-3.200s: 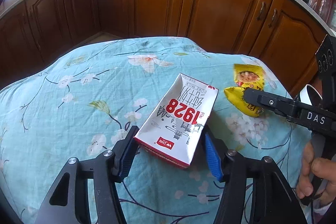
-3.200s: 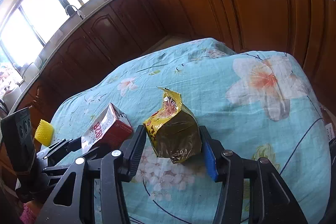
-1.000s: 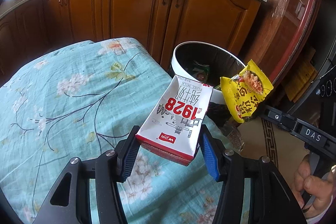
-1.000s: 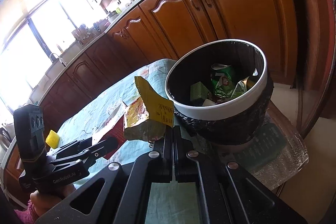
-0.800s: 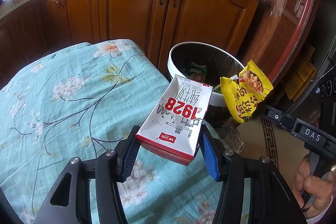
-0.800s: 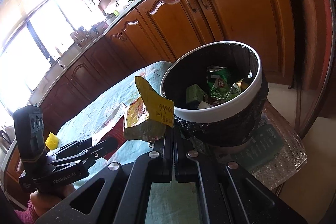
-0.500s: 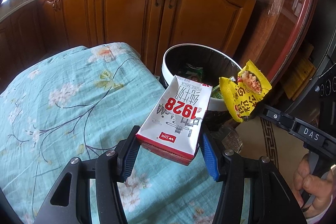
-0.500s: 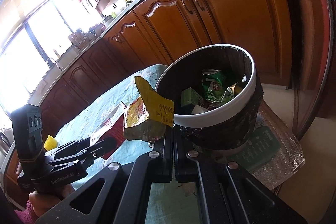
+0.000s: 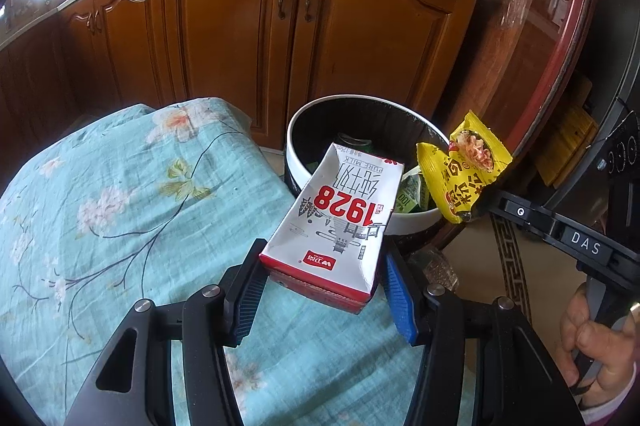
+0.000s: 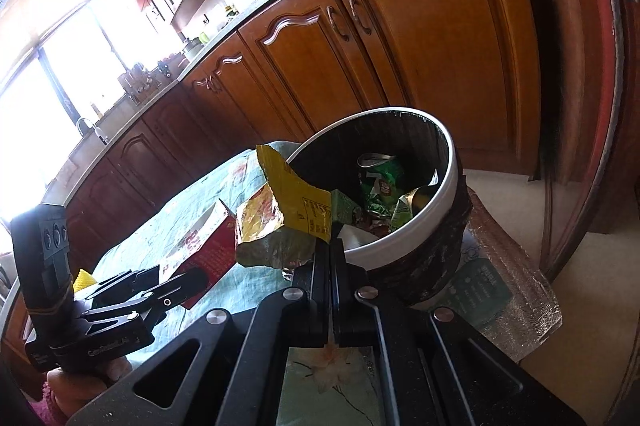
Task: Collect trash
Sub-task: 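Carry the red-and-white carton and yellow bag over the bin and open both grippers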
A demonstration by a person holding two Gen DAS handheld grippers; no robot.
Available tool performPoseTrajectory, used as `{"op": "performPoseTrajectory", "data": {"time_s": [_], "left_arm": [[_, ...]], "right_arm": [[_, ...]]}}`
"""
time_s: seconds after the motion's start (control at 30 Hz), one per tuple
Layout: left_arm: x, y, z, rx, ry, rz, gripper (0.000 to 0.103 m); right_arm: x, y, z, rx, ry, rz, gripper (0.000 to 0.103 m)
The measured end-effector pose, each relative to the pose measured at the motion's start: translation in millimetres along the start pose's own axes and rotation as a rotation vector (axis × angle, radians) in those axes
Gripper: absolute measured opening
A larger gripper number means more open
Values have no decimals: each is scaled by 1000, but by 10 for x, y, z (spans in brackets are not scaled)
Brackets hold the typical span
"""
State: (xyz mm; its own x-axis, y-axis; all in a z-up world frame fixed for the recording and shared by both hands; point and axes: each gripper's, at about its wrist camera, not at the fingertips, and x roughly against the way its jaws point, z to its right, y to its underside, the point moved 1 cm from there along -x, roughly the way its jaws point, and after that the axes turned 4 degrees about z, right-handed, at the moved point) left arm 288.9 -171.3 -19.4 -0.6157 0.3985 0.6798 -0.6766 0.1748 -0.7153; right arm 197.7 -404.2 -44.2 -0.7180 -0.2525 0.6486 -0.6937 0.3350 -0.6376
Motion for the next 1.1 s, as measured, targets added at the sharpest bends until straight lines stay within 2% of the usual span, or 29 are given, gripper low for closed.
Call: {"op": "performPoseTrajectory", "data": {"time_s": [0.5, 1.1], "left_arm": [[-332, -342, 61, -15, 1, 7, 53], [-732, -521, 188, -52, -16, -24, 53]], "right_arm": [[-66, -283, 251, 5, 75, 12, 0], [-353, -422, 276, 42, 116, -40, 0]]}}
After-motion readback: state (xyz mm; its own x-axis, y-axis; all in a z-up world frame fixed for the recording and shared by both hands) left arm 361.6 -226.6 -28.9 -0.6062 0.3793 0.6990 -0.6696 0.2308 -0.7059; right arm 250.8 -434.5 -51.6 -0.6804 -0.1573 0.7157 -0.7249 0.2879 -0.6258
